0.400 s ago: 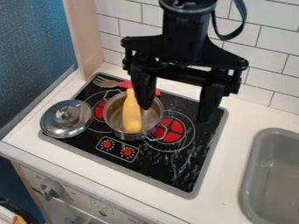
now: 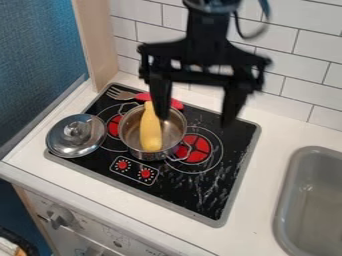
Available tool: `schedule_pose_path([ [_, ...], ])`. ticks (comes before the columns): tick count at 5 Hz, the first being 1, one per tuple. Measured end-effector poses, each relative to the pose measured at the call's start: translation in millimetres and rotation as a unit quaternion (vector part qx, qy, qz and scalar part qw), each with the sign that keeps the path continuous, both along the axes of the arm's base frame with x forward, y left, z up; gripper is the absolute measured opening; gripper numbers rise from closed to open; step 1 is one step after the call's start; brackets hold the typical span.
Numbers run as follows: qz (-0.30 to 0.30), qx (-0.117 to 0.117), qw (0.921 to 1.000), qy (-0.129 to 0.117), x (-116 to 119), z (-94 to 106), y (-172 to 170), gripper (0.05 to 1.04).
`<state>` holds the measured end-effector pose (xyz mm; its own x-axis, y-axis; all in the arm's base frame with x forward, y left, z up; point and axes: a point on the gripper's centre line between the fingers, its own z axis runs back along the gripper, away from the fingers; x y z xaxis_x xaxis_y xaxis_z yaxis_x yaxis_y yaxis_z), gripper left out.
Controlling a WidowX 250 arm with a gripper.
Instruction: Put the red fork the the bottom right corner of the burner
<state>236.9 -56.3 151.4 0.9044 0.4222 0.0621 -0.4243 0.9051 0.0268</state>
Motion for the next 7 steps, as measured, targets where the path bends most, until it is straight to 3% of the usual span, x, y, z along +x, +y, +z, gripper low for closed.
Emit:
schedule_pose_path([
  [1, 0.126, -0.01, 0.9919, -0.018, 32.9, -6.9, 24.8, 0.999],
  [2, 0.243, -0.006, 0.9683, -0.059, 73.9, -29.6, 43.5, 0.999],
  [3, 0.363, -0.007, 0.9271, -0.094, 98.4, -39.3, 69.7, 0.999],
  [4, 0.454, 0.01, 0.8821, -0.125, 120.3, -53.6, 88.0, 0.999],
  [6, 0.485, 0.005, 0.8686, -0.102, 147.5, -83.2, 126.9, 0.999],
  [7, 0.491, 0.002, 0.8661, -0.096, 145.2, -89.9, 143.1, 0.999],
])
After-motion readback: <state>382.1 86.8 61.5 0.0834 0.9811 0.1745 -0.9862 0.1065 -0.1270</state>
